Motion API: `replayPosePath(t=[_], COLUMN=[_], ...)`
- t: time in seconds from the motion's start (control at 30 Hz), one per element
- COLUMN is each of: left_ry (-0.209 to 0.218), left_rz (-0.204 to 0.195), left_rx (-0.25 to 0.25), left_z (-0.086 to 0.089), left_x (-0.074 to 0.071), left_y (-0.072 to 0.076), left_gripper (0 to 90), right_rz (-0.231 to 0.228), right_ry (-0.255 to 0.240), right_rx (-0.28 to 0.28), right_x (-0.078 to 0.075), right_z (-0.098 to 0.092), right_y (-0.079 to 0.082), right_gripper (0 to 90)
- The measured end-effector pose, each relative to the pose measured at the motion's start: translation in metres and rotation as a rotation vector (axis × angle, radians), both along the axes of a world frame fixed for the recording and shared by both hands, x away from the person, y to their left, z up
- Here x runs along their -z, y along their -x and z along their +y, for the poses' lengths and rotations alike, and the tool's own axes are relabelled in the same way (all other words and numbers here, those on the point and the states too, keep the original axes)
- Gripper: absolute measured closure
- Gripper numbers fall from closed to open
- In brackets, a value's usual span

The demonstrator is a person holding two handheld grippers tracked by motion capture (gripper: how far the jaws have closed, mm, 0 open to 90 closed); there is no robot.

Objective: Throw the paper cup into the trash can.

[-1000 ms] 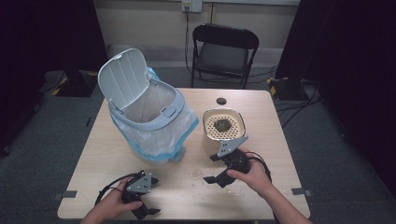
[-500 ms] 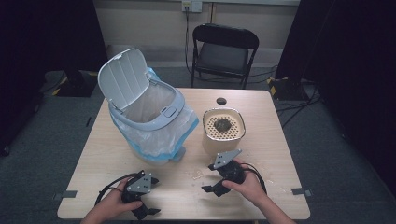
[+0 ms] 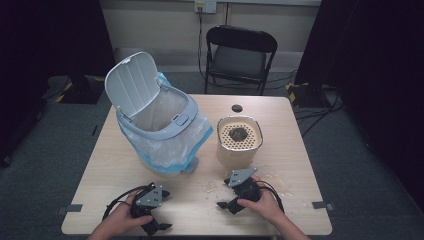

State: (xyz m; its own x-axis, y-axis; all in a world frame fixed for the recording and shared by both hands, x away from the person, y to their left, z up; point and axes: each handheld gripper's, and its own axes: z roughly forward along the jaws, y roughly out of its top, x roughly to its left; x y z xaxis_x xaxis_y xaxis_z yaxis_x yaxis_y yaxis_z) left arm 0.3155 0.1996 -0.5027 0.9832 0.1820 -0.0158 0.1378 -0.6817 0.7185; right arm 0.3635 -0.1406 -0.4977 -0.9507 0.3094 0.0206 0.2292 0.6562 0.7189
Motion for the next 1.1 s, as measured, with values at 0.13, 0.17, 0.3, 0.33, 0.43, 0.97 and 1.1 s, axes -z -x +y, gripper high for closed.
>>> replayPosePath(t=[0.13, 0.17, 0.3, 0.33, 0.43, 0.97, 1.1], left_ry=[-0.001, -0.001, -0.001, 0.007, 0.011, 0.045, 0.045], left_rz=[-0.001, 0.002, 0.011, 0.019, 0.037, 0.097, 0.115], left_rx=[-0.006, -0.007, -0.008, -0.008, -0.025, -0.114, -0.148], left_z=[0.0, 0.0, 0.002, 0.003, 0.007, 0.034, 0.041], left_x=[0.0, 0.0, -0.001, -0.001, -0.004, -0.032, -0.039], left_y=[0.001, 0.001, 0.003, 0.003, 0.003, -0.003, -0.002], left_gripper=[0.0, 0.0, 0.0, 0.0, 6.2, 16.0, 16.0], right_rz=[-0.027, -0.029, -0.029, -0.033, -0.033, -0.032, -0.033], right_ry=[-0.008, -0.008, -0.008, -0.007, -0.008, -0.008, -0.007], right_rx=[0.013, 0.012, 0.012, 0.011, 0.014, 0.014, 0.014], right_x=[0.003, 0.003, 0.003, 0.003, 0.003, 0.003, 0.003], right_z=[0.001, 0.001, 0.001, 0.001, 0.001, 0.001, 0.001], right_y=[0.003, 0.003, 0.003, 0.003, 0.003, 0.003, 0.003], right_gripper=[13.3, 13.3, 13.2, 13.2, 13.2, 13.1, 13.1])
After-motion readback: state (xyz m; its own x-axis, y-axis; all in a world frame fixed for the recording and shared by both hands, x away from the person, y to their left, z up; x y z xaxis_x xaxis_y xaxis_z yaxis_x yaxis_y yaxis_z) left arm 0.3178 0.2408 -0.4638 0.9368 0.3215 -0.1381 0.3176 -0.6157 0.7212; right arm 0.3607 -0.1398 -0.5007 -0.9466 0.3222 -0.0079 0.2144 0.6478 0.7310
